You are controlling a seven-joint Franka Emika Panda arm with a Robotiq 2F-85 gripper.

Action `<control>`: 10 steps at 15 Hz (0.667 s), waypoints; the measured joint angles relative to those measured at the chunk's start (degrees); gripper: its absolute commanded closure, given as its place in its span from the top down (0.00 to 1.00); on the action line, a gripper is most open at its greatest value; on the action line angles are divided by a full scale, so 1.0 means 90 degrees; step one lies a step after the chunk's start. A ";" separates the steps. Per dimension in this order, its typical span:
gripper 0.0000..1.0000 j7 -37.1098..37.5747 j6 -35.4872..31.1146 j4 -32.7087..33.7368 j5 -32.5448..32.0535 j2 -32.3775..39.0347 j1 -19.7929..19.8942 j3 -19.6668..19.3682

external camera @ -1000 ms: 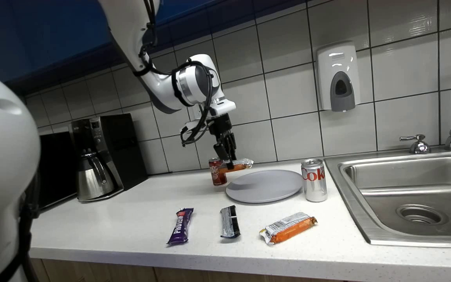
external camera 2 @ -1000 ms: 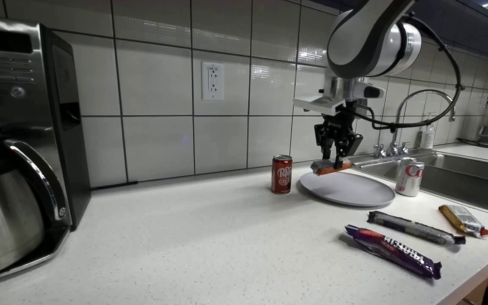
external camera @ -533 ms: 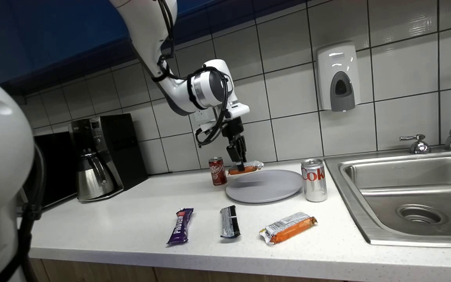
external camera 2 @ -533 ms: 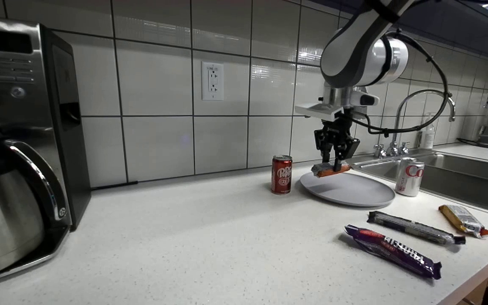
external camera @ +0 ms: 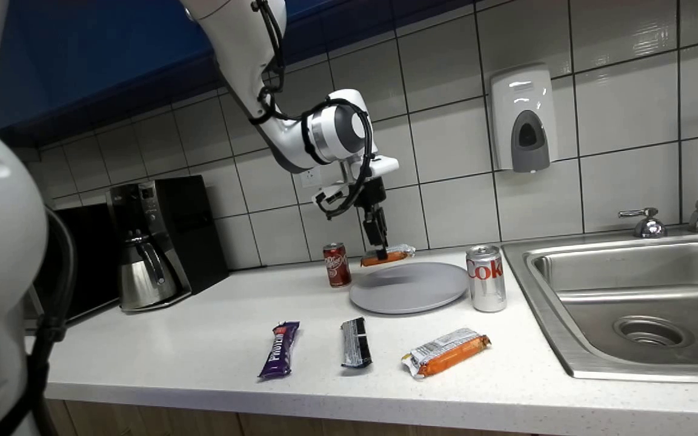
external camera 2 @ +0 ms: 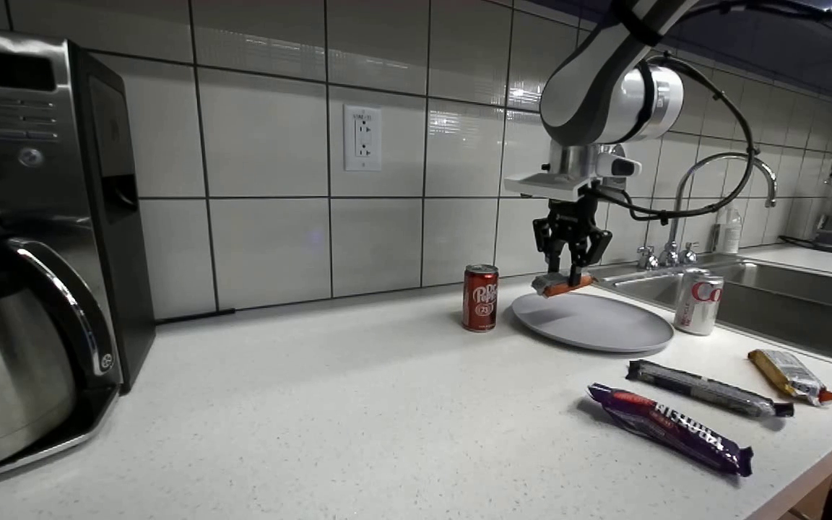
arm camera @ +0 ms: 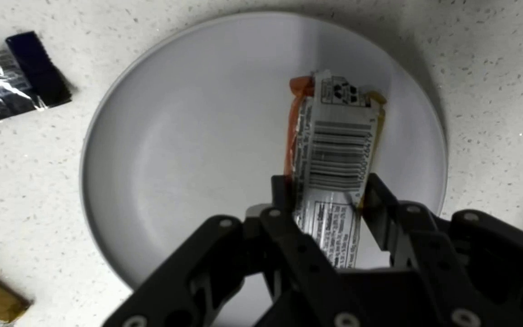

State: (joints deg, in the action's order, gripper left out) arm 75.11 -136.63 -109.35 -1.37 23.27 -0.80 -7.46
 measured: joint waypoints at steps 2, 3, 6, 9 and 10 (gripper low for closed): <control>0.18 -0.0048 0.0020 0.0113 0.0000 0.0141 0.0015 -0.0008; 0.18 -0.0059 0.0020 0.0171 0.0000 0.0226 0.0019 -0.0014; 0.18 -0.0064 0.0020 0.0331 0.0000 0.0495 0.0019 -0.0034; 0.18 -0.0064 0.0019 0.0476 0.0000 0.0742 0.0019 -0.0046; 0.46 -0.0064 0.0019 0.0517 0.0000 0.0803 0.0019 -0.0048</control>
State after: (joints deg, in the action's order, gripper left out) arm 74.53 -136.46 -104.70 -1.37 30.50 -0.63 -7.89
